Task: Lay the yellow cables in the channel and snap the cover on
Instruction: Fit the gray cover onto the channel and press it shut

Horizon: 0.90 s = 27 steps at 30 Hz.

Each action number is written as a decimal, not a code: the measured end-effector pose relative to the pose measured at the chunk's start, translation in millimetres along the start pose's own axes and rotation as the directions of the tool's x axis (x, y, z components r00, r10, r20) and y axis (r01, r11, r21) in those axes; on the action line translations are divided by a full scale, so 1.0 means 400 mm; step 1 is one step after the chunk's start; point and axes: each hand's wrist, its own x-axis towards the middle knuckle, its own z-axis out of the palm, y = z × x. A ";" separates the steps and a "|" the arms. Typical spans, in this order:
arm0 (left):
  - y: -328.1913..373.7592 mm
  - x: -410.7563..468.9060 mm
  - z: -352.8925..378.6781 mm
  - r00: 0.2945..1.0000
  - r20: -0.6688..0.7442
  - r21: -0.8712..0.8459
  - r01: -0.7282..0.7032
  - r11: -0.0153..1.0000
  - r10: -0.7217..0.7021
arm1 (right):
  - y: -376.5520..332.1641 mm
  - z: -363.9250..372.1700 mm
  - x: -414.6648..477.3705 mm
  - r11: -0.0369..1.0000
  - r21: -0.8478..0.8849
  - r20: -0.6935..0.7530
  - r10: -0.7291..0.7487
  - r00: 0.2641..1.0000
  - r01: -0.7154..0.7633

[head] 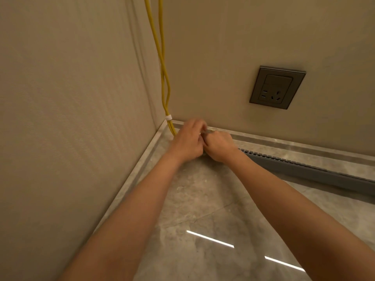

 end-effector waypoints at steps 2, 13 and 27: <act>-0.025 0.014 -0.021 0.922 0.385 0.104 -0.075 0.992 0.029 | 0.023 0.003 -0.014 0.998 0.049 0.017 -0.029 0.999 0.029; -0.057 0.039 -0.061 0.823 0.564 0.421 -0.357 0.834 0.068 | 0.036 -0.007 -0.076 0.957 -0.168 0.048 -0.232 0.972 0.237; -0.023 0.092 -0.066 0.776 0.627 0.418 -0.262 0.870 -0.067 | 0.055 0.002 -0.062 0.992 0.036 0.094 -0.127 0.987 0.124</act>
